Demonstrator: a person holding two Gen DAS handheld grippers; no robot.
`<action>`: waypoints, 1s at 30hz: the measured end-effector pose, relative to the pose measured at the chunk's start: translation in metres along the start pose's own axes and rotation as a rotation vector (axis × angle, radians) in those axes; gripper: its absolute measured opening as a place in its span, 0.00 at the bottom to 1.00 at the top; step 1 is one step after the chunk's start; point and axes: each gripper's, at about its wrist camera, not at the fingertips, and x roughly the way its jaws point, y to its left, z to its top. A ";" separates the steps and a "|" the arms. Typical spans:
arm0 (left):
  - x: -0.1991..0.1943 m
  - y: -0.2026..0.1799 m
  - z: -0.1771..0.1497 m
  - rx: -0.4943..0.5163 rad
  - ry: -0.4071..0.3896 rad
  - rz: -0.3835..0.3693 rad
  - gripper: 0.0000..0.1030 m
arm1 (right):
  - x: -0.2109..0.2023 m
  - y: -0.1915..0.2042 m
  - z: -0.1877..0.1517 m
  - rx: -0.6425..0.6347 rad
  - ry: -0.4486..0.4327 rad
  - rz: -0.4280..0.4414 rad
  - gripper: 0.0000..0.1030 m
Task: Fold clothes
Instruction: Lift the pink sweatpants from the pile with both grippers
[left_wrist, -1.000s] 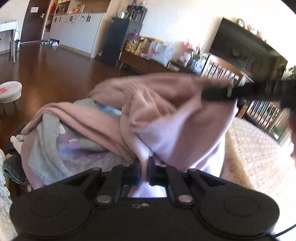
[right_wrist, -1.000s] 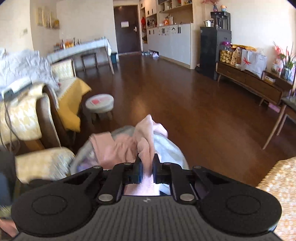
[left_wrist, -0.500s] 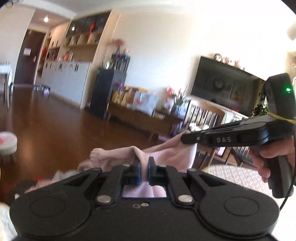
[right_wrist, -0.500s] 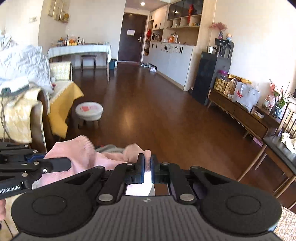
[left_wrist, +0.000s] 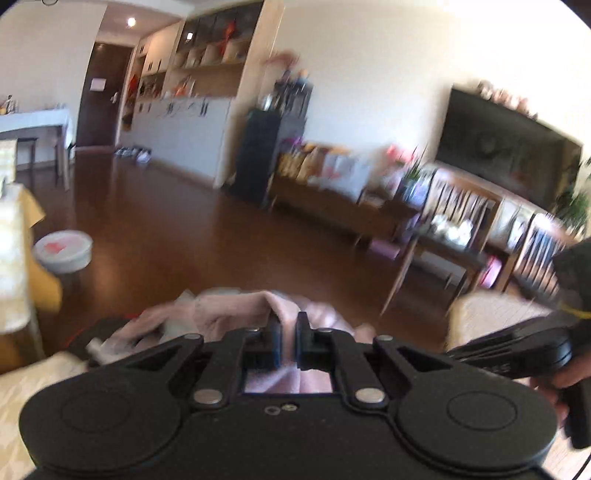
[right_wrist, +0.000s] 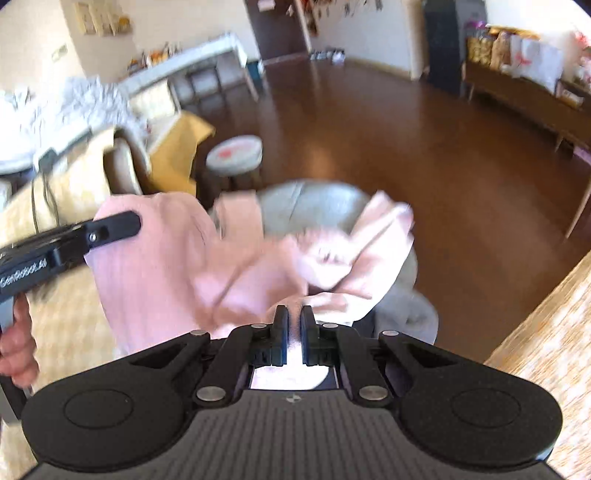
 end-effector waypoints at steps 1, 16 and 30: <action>0.002 0.004 -0.005 0.004 0.016 0.015 1.00 | 0.006 0.003 -0.004 -0.013 0.027 0.005 0.06; 0.020 0.055 -0.039 -0.019 0.119 0.023 1.00 | 0.012 0.005 0.025 -0.087 0.016 -0.076 0.72; 0.026 0.058 -0.047 -0.041 0.161 0.023 1.00 | 0.072 -0.010 -0.002 0.021 0.162 -0.023 0.18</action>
